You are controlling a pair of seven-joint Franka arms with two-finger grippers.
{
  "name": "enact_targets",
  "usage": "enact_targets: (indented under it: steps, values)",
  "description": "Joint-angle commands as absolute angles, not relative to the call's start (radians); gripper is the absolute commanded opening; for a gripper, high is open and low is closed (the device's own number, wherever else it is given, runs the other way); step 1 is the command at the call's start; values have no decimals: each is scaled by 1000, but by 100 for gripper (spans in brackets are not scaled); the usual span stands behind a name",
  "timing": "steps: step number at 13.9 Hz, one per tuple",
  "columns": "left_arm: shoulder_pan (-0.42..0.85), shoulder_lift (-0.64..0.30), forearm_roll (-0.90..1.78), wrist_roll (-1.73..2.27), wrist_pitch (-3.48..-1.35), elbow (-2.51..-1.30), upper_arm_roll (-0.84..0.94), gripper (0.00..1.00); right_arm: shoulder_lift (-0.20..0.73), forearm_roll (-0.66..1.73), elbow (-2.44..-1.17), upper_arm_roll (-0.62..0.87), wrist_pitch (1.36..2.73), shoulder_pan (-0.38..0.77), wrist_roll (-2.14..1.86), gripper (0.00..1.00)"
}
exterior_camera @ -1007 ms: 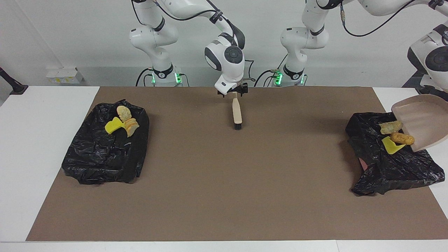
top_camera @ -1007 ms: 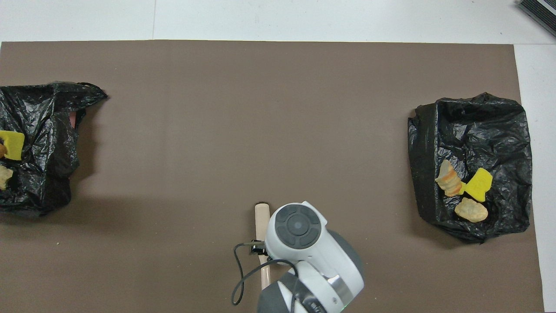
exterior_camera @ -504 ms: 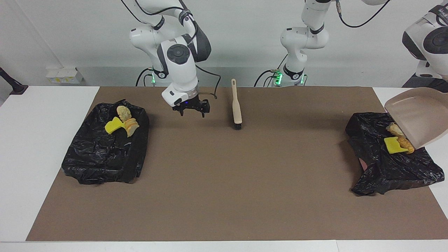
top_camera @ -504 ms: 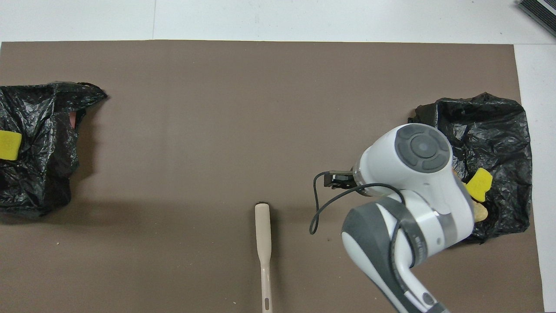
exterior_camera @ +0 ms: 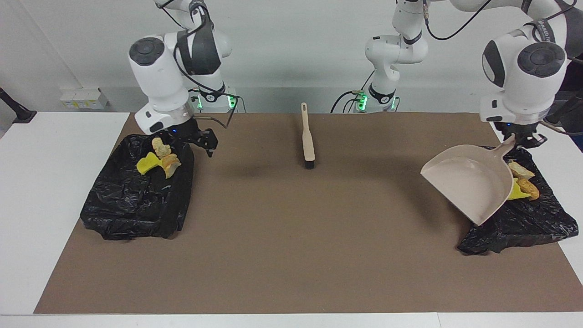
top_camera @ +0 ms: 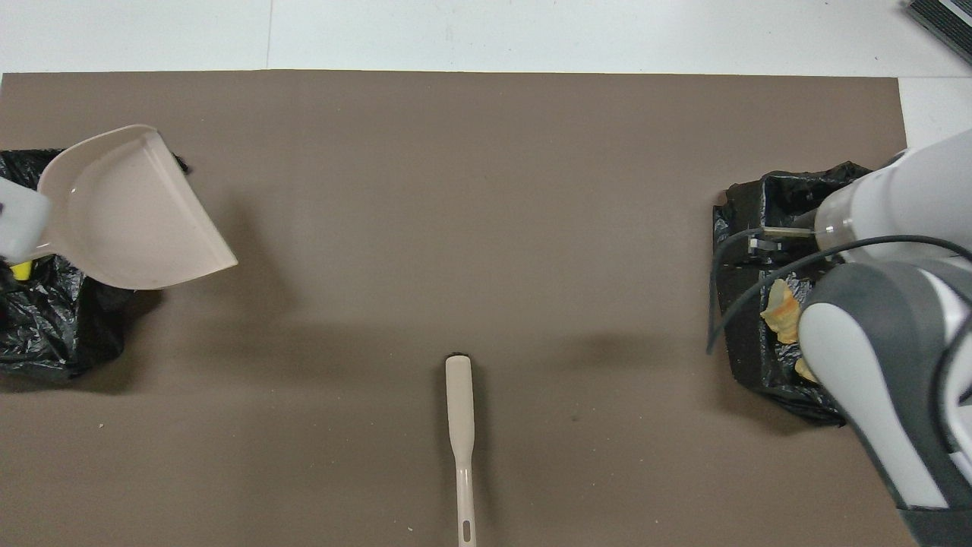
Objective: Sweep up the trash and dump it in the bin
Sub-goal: 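Bring the empty dustpan back to the table center with the left gripper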
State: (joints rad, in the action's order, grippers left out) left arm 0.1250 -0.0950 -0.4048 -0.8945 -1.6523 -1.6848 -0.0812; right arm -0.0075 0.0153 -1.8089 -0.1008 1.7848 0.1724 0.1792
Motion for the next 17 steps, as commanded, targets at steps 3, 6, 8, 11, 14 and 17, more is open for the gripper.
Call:
enact_targets:
  steps: [3, 6, 8, 11, 14, 17]
  values:
    - [117, -121, -220, -328, -1690, -1715, 133, 0, -51, 2, -1642, -162, 1607, 133, 13, 100]
    - [117, -225, -215, 45, -1753, -1694, 303, 0, -54, -34, -1558, -167, 1479, 117, -74, 100]
    - [126, -290, -204, 278, -1851, -1687, 374, 0, -64, -20, -1574, -166, 1479, 101, -75, 100]
    - [132, -362, -193, 473, -1960, -1660, 449, 0, -64, -17, -1572, -155, 1479, 86, -69, 100]
    - [144, -409, -190, 598, -2048, -1658, 502, 0, -64, -15, -1574, -149, 1479, 71, -72, 100]
    - [170, -423, -121, 626, -2092, -1660, 506, 0, -66, -15, -1572, -135, 1477, 74, -69, 100]
